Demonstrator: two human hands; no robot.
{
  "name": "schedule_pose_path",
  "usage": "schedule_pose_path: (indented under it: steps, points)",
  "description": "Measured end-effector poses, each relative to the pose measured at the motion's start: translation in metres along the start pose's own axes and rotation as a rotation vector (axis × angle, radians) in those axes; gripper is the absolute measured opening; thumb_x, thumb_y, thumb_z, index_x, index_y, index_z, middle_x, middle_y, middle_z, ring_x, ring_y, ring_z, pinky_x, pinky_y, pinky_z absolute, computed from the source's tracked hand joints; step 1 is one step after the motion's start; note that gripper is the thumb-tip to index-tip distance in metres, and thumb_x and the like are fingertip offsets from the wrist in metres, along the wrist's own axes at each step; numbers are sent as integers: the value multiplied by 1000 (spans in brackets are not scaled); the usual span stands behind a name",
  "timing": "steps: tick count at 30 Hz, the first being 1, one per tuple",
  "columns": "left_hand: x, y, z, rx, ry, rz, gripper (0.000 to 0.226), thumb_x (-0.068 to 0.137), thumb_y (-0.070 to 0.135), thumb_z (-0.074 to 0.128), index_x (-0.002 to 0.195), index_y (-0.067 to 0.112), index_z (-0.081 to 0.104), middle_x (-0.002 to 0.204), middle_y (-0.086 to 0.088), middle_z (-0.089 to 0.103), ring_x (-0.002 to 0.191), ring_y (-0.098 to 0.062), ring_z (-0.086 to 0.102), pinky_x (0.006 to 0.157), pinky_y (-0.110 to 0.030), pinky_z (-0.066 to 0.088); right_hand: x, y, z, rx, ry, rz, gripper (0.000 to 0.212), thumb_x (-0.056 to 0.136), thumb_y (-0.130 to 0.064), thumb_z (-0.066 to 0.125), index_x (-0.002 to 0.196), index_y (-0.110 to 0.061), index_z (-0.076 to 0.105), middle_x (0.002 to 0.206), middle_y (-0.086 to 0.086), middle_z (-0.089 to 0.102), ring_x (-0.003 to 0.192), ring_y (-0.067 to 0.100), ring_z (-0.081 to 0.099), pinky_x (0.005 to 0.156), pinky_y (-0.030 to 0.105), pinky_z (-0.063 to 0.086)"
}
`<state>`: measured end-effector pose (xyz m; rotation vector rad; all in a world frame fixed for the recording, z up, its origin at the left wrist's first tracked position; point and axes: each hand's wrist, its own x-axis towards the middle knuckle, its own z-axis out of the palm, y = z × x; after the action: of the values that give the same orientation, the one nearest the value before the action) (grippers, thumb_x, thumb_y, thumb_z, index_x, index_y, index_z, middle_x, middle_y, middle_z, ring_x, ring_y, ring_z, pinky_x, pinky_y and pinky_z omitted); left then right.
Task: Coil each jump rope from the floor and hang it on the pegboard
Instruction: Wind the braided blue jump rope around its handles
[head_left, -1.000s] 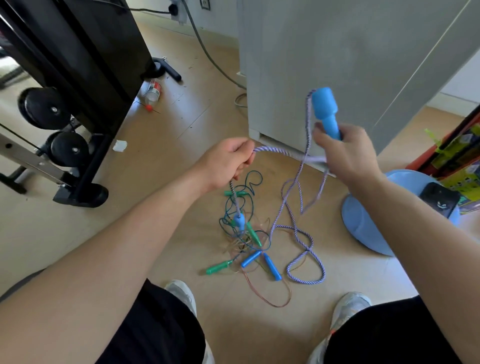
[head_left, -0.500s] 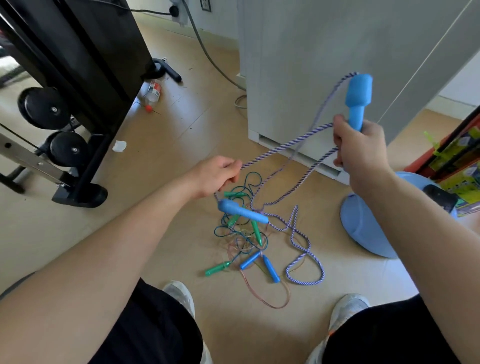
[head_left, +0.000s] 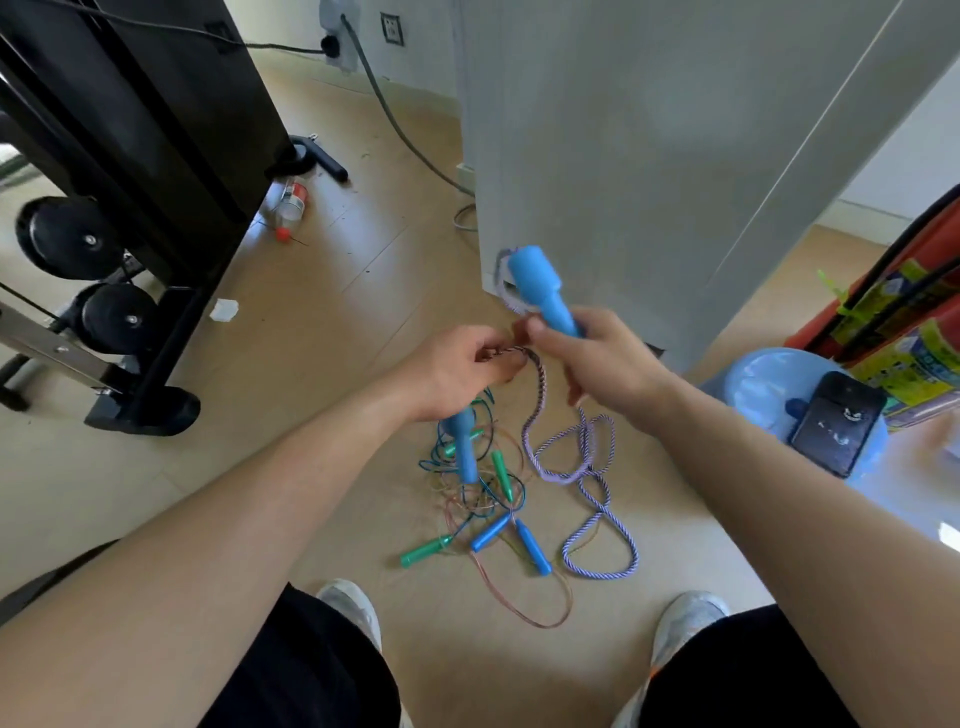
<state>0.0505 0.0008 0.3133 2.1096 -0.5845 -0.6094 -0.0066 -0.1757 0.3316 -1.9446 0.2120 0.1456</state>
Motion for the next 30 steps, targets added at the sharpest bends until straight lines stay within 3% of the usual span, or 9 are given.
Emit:
schedule_pose_path:
  steps: [3, 5, 12, 14, 18, 20, 23, 26, 30]
  points:
    - [0, 9, 5, -12, -48, 25, 26, 101, 23, 56, 76, 24, 61, 48, 18, 49, 47, 0, 43, 56, -23, 36, 0, -2, 1, -262, 12, -70, 28, 95, -36, 58, 79, -13, 59, 62, -3, 54, 53, 15, 45, 56, 37, 45]
    - [-3, 11, 5, -13, -69, 7, 26, 101, 28, 56, 78, 21, 63, 52, 12, 52, 53, -11, 47, 59, -31, 40, 0, -3, -5, -312, 30, -84, 34, 96, -35, 58, 71, -15, 49, 59, -3, 45, 52, 15, 38, 56, 32, 37]
    - [-34, 19, 1, -237, -112, -53, 17, 100, 21, 57, 86, 13, 65, 82, -4, 70, 81, -20, 65, 87, -42, 52, -4, -16, -29, 106, 81, -75, 28, 98, -35, 57, 76, -19, 51, 66, -4, 45, 55, 10, 39, 51, 27, 43]
    - [-45, 22, 2, -324, -93, -72, 9, 100, 20, 58, 95, 13, 61, 78, -6, 66, 76, -26, 63, 80, -45, 53, -6, -19, -34, 128, 102, -71, 28, 98, -36, 57, 76, -19, 51, 67, -3, 44, 55, 10, 39, 52, 27, 43]
    - [-64, 36, 11, -492, -116, -190, 15, 101, 16, 55, 108, 3, 54, 73, -3, 51, 49, -16, 46, 46, -25, 43, -19, -17, -34, 78, 171, -16, 27, 96, -37, 59, 82, -15, 55, 66, -3, 48, 54, 13, 43, 51, 29, 47]
    - [-73, 43, 14, -654, -105, -255, 12, 101, 17, 53, 104, 6, 55, 71, -2, 50, 44, -12, 40, 40, -21, 35, -32, -19, -35, -42, 208, -11, 26, 94, -41, 59, 92, -15, 60, 70, -3, 54, 53, 14, 48, 51, 32, 50]
    - [-82, 51, 19, -940, -4, -377, 15, 99, 24, 52, 94, 11, 57, 68, 0, 51, 46, -11, 39, 41, -20, 33, -55, -30, -35, -92, 241, 35, 35, 97, -48, 49, 100, -14, 58, 78, -1, 57, 53, 16, 51, 54, 35, 52]
    - [-84, 58, 29, -1194, 122, -431, 24, 99, 29, 47, 86, 12, 58, 70, -2, 55, 52, -13, 46, 44, -21, 39, -84, -41, -23, 79, 164, 102, 37, 103, -37, 37, 98, -10, 61, 74, 2, 59, 43, 13, 43, 45, 26, 40]
    - [-80, 60, 40, -1319, 277, -390, 23, 101, 26, 45, 96, 7, 58, 93, -16, 66, 77, -25, 64, 62, -32, 56, -120, -35, 17, 98, 45, 154, 29, 101, -29, 44, 85, -19, 65, 68, 1, 55, 45, 13, 45, 47, 27, 39]
